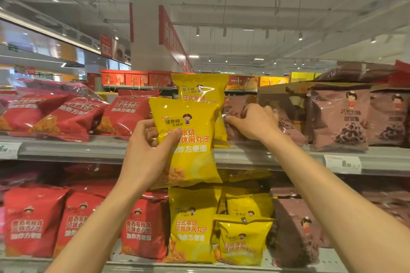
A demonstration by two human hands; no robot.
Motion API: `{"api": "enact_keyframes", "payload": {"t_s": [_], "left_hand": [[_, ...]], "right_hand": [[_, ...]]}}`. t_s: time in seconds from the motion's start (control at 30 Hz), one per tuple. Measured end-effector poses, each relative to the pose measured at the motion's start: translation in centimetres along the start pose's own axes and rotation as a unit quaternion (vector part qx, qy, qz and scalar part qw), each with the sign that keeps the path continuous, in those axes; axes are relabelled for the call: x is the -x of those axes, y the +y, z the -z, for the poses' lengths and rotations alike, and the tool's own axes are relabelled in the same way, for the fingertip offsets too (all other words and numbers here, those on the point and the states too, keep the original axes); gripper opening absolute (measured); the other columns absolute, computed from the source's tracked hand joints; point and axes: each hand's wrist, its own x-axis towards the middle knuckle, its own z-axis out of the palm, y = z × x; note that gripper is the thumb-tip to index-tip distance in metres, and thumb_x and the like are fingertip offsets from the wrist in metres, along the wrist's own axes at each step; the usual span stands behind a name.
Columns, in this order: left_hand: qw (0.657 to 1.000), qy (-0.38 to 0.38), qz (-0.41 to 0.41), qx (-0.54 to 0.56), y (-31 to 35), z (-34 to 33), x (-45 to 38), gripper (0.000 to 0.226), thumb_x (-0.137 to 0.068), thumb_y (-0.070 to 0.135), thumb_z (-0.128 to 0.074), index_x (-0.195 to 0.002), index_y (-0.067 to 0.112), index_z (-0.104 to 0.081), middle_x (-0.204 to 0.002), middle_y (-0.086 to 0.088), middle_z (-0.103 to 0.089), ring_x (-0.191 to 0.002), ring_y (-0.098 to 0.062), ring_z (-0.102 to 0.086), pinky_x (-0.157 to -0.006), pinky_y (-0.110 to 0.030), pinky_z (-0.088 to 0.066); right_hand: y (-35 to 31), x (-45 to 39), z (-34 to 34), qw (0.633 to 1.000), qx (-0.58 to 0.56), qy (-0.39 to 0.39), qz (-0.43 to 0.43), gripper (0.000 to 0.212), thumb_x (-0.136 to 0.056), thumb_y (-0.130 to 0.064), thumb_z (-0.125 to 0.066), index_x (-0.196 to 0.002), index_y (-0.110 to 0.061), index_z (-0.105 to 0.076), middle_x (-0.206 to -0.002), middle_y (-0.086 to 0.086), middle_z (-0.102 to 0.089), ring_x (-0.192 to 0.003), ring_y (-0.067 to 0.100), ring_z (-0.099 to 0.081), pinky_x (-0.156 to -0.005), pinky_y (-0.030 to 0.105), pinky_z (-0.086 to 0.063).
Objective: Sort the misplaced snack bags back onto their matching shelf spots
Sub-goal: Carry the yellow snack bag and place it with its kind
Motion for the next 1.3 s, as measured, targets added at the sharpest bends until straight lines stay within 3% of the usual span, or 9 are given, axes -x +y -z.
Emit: {"api": "enact_keyframes", "payload": {"t_s": [0.23,0.4,0.67,0.83,0.9,0.97,1.1,1.23,1.3], "left_hand": [[1.0,-0.005,-0.001,-0.018,-0.1,0.1,-0.4,0.041,-0.084,0.047,-0.075,-0.116,0.033,-0.055,-0.11,0.012,-0.072,-0.105,-0.007,-0.069,-0.097,-0.045,-0.054],[1.0,-0.01,-0.012,-0.009,0.1,-0.2,-0.7,0.036,-0.086,0.044,-0.075,-0.113,0.035,-0.054,-0.11,0.011,-0.072,-0.104,-0.007,-0.069,-0.097,-0.042,-0.055],[1.0,-0.016,-0.009,0.008,0.7,-1.3,-1.6,0.044,-0.087,0.04,-0.074,-0.122,0.025,-0.053,-0.107,0.01,-0.072,-0.098,-0.006,-0.072,-0.087,-0.035,-0.059],[1.0,-0.007,-0.006,0.005,0.6,-2.1,-1.9,0.045,-0.084,0.049,-0.075,-0.119,0.03,-0.053,-0.112,0.01,-0.071,-0.104,-0.014,-0.07,-0.092,-0.046,-0.057],[1.0,-0.007,-0.003,0.006,0.7,-2.8,-1.8,0.044,-0.084,0.051,-0.075,-0.117,0.033,-0.052,-0.113,0.011,-0.07,-0.105,-0.015,-0.07,-0.093,-0.049,-0.057],[1.0,-0.013,0.002,0.012,0.9,-3.7,-1.7,0.045,-0.084,0.051,-0.075,-0.118,0.032,-0.052,-0.111,0.012,-0.07,-0.103,-0.015,-0.071,-0.091,-0.05,-0.058],[0.999,-0.035,0.021,0.021,1.3,-5.4,-1.8,0.045,-0.085,0.05,-0.074,-0.118,0.029,-0.051,-0.108,0.006,-0.071,-0.094,-0.014,-0.072,-0.086,-0.047,-0.058],[0.998,-0.05,0.03,0.02,1.5,-6.0,-1.8,0.041,-0.09,0.048,-0.07,-0.117,0.027,-0.047,-0.088,0.01,-0.066,-0.07,-0.003,-0.064,-0.062,-0.028,-0.047],[0.998,-0.056,0.023,0.036,1.3,-5.9,-1.5,0.04,-0.09,0.046,-0.07,-0.117,0.025,-0.05,-0.078,0.01,-0.066,-0.064,-0.001,-0.064,-0.059,-0.023,-0.043]], "right_hand": [[-0.7,0.2,0.5,0.979,-0.197,0.047,-0.004,0.053,-0.087,-0.049,-0.072,-0.123,-0.014,-0.053,-0.109,0.004,-0.07,-0.105,0.025,-0.065,-0.077,0.035,-0.045],[-0.7,-0.5,1.5,0.961,-0.266,0.067,-0.041,0.056,-0.091,-0.044,-0.069,-0.134,-0.012,-0.054,-0.125,0.008,-0.065,-0.114,0.025,-0.062,-0.095,0.043,-0.052],[0.5,-0.4,3.1,0.939,-0.301,0.154,-0.064,0.029,-0.096,-0.04,-0.062,-0.09,-0.015,-0.075,-0.086,0.004,-0.073,-0.089,0.028,-0.069,-0.086,0.045,-0.056],[2.2,0.3,4.7,0.92,-0.347,0.169,-0.069,0.029,-0.097,-0.039,-0.06,-0.088,-0.015,-0.074,-0.08,0.006,-0.072,-0.074,0.019,-0.062,-0.074,0.036,-0.049],[3.2,1.4,5.1,0.916,-0.358,0.167,-0.074,0.025,-0.097,-0.038,-0.06,-0.088,-0.018,-0.072,-0.083,0.001,-0.072,-0.084,0.022,-0.067,-0.083,0.04,-0.052],[4.3,2.5,5.3,0.91,-0.37,0.172,-0.078,0.034,-0.098,-0.036,-0.06,-0.099,-0.004,-0.072,-0.101,0.013,-0.075,-0.103,0.032,-0.067,-0.095,0.047,-0.051],[6.0,4.4,5.9,0.899,-0.389,0.179,-0.086,0.038,-0.101,-0.032,-0.057,-0.111,0.002,-0.069,-0.116,0.021,-0.07,-0.112,0.035,-0.062,-0.098,0.045,-0.049],[7.1,5.1,5.8,0.901,-0.393,0.166,-0.079,0.019,-0.101,-0.033,-0.057,-0.1,-0.024,-0.073,-0.093,-0.003,-0.072,-0.096,0.022,-0.065,-0.092,0.04,-0.051],[7.8,5.1,5.4,0.9,-0.399,0.16,-0.076,0.023,-0.1,-0.037,-0.058,-0.114,-0.024,-0.071,-0.1,-0.011,-0.067,-0.102,0.013,-0.06,-0.092,0.033,-0.047]]}}
